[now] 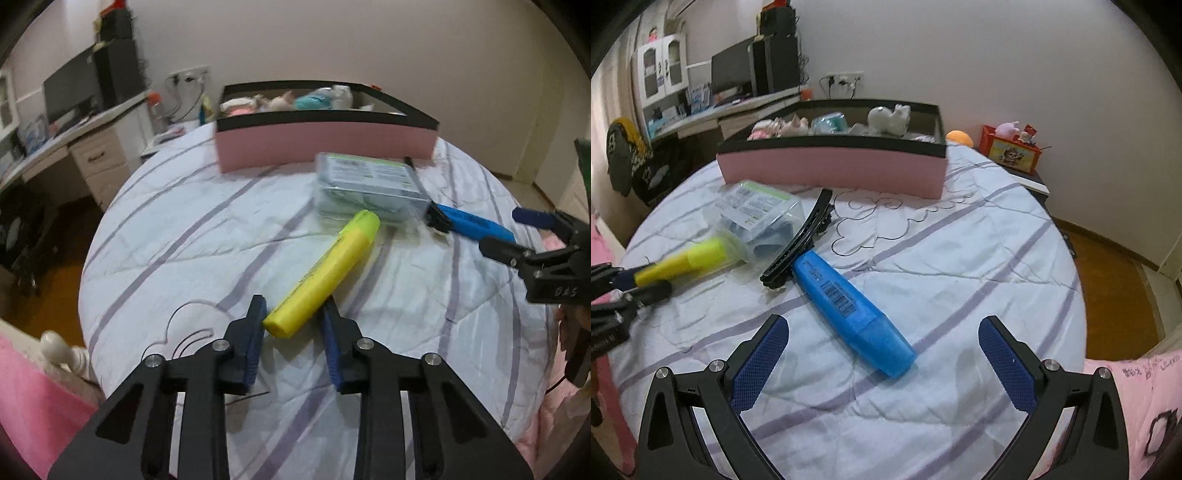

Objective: Organize rigid objects
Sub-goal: 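Grasp the yellow highlighter with the left tool while the right tool grasps the blue marker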

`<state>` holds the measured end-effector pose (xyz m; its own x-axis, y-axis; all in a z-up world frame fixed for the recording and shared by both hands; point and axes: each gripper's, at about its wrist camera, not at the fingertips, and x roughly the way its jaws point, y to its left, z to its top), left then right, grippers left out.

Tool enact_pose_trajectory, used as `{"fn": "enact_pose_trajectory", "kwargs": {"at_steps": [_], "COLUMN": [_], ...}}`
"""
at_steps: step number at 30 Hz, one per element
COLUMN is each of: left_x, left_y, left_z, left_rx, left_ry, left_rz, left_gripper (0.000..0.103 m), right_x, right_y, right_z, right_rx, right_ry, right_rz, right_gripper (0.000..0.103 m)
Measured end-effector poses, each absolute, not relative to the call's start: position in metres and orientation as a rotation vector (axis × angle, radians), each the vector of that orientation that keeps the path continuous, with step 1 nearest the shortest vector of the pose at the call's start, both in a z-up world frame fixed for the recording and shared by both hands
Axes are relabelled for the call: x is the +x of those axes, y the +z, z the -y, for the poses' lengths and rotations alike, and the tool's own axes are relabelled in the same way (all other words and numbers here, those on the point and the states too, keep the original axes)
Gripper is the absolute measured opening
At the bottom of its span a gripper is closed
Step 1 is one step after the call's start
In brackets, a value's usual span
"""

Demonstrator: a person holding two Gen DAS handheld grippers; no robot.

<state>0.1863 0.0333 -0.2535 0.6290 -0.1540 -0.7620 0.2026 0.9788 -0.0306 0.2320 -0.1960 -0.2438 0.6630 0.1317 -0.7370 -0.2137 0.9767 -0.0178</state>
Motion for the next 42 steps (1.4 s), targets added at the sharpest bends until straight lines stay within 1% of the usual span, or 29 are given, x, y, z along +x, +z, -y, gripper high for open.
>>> {"fn": "enact_pose_trajectory", "kwargs": {"at_steps": [2, 6, 8, 9, 10, 11, 13, 14, 15, 16, 19, 20, 21, 24, 26, 27, 28, 33, 35, 38, 42], "left_x": [0.187, 0.190, 0.192, 0.194, 0.196, 0.197, 0.200, 0.200, 0.201, 0.201, 0.203, 0.203, 0.204, 0.206, 0.207, 0.207, 0.206, 0.203, 0.202, 0.202, 0.203], "left_y": [-0.253, -0.253, -0.254, -0.254, -0.254, -0.255, -0.255, -0.255, -0.255, -0.255, -0.256, -0.256, -0.257, -0.257, -0.257, -0.256, -0.255, -0.254, -0.253, -0.253, -0.255], "left_z": [-0.037, -0.028, -0.026, -0.024, -0.024, -0.024, -0.022, -0.021, -0.020, -0.019, -0.016, -0.015, -0.015, -0.016, -0.016, -0.016, -0.016, -0.009, -0.007, 0.000, 0.011], "left_rx": [0.031, 0.070, 0.078, 0.083, 0.082, 0.081, 0.082, 0.086, 0.090, 0.096, 0.105, 0.108, 0.110, 0.098, 0.090, 0.086, 0.081, 0.075, 0.049, 0.032, 0.064], "left_ry": [-0.191, -0.170, -0.158, -0.155, -0.154, -0.152, -0.148, -0.147, -0.145, -0.148, -0.154, -0.155, -0.153, -0.162, -0.176, -0.188, -0.200, -0.234, -0.257, -0.289, -0.283], "left_rz": [-0.864, -0.864, -0.863, -0.859, -0.860, -0.862, -0.861, -0.861, -0.860, -0.861, -0.862, -0.865, -0.866, -0.870, -0.872, -0.867, -0.864, -0.868, -0.873, -0.875, -0.876], "left_gripper": [0.029, 0.030, 0.031, 0.032, 0.033, 0.036, 0.040, 0.042, 0.044, 0.046, 0.058, 0.064, 0.066, 0.066, 0.063, 0.055, 0.051, 0.038, 0.035, 0.035, 0.039], "right_x": [0.238, 0.247, 0.249, 0.249, 0.248, 0.246, 0.244, 0.242, 0.240, 0.239, 0.231, 0.229, 0.229, 0.231, 0.232, 0.233, 0.234, 0.233, 0.232, 0.231, 0.231], "right_y": [-0.248, -0.254, -0.255, -0.254, -0.253, -0.252, -0.251, -0.249, -0.248, -0.248, -0.245, -0.245, -0.246, -0.248, -0.247, -0.248, -0.248, -0.249, -0.250, -0.250, -0.250], "right_z": [0.189, 0.183, 0.187, 0.190, 0.191, 0.193, 0.196, 0.197, 0.199, 0.199, 0.199, 0.198, 0.197, 0.197, 0.197, 0.197, 0.197, 0.199, 0.199, 0.200, 0.199], "right_rx": [-0.128, -0.148, -0.111, -0.098, -0.092, -0.094, -0.081, -0.071, -0.063, -0.058, -0.033, -0.029, -0.029, -0.024, -0.018, -0.017, -0.013, 0.007, 0.013, 0.019, 0.016], "right_ry": [0.222, 0.236, 0.256, 0.257, 0.252, 0.245, 0.243, 0.241, 0.235, 0.229, 0.221, 0.214, 0.209, 0.201, 0.201, 0.200, 0.200, 0.198, 0.198, 0.197, 0.191], "right_rz": [-0.842, -0.871, -0.879, -0.878, -0.874, -0.870, -0.865, -0.861, -0.859, -0.862, -0.859, -0.856, -0.857, -0.860, -0.861, -0.860, -0.859, -0.846, -0.841, -0.835, -0.828], "right_gripper": [0.103, 0.102, 0.095, 0.090, 0.074, 0.068, 0.049, 0.042, 0.034, 0.030, 0.028, 0.028, 0.028, 0.028, 0.028, 0.028, 0.028, 0.028, 0.028, 0.028, 0.028]}}
